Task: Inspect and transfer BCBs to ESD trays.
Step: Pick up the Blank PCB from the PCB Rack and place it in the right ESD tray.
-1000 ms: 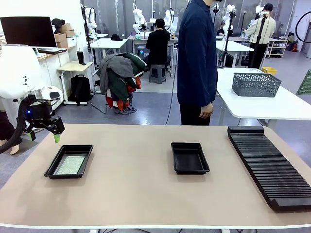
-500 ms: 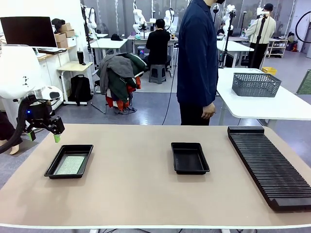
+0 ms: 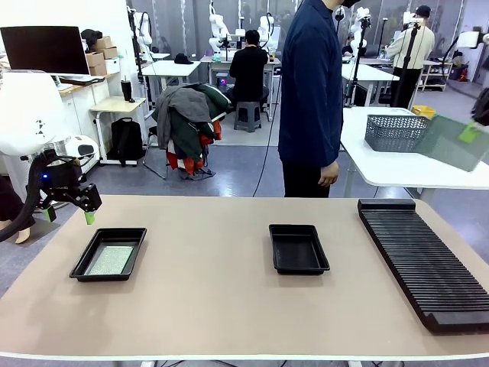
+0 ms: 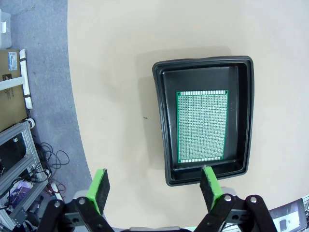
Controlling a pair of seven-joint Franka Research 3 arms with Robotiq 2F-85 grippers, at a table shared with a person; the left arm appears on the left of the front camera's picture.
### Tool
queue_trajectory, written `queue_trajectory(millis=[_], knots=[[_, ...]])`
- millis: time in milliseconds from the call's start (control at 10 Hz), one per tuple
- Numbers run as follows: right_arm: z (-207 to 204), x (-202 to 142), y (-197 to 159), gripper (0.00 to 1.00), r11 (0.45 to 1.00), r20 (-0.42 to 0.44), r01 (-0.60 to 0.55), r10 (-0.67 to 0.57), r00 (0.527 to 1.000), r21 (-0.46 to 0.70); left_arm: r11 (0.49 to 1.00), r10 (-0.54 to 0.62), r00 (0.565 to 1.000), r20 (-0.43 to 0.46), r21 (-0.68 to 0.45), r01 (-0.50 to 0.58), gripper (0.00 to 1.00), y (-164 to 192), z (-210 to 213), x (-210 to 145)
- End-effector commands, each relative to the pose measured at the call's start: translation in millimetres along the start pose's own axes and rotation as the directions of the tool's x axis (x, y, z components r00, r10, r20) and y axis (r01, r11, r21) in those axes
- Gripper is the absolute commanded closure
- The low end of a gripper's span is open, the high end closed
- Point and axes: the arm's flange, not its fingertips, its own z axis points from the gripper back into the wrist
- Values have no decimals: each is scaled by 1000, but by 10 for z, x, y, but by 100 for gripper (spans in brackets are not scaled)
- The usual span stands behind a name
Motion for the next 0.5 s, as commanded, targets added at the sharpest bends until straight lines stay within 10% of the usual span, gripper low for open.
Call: queue_trajectory(millis=[0,400], knots=[[-341,97,-95,98,979,150,184,-195,969,84,1000,2,1000,5,0,-2,0,8,-14,-3],[-1362,279,-259,98,865,279,384,-475,835,323,1000,2,1000,5,0,-2,0,8,-14,-3]])
